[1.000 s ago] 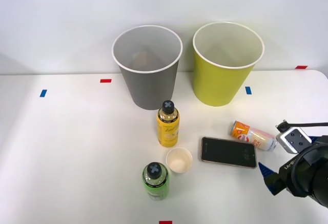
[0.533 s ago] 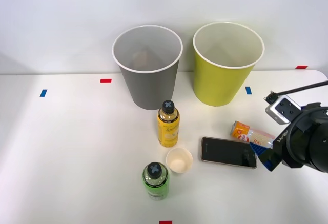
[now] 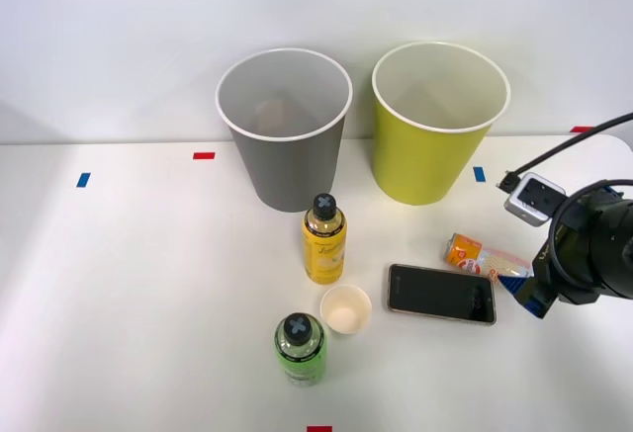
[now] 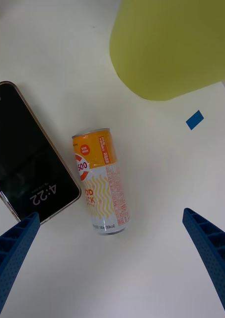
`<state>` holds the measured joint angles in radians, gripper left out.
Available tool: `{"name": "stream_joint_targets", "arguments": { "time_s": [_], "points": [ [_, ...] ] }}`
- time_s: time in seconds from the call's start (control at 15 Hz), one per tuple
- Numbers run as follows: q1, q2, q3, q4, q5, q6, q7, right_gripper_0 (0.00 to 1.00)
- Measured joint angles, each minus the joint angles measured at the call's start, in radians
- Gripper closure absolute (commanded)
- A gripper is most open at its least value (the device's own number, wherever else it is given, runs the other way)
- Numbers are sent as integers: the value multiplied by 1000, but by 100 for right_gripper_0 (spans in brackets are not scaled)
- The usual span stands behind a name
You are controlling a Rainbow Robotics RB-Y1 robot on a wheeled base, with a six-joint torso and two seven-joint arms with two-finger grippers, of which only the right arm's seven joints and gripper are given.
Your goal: Put cans in the gray bin, plastic bottles in the light green bin
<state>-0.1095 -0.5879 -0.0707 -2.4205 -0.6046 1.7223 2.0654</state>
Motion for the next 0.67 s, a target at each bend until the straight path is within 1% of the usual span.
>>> {"name": "stream_joint_targets", "arguments": {
  "time_s": [0.27, 0.4, 0.53, 0.67],
  "points": [
    [-110, 2, 57, 162, 26, 7, 7, 0],
    [-122, 1, 81, 191, 45, 7, 12, 0],
    [-127, 1, 126, 198, 86, 7, 12, 0],
    [-135, 7, 145, 225, 98, 6, 10, 0]
  ]
}}
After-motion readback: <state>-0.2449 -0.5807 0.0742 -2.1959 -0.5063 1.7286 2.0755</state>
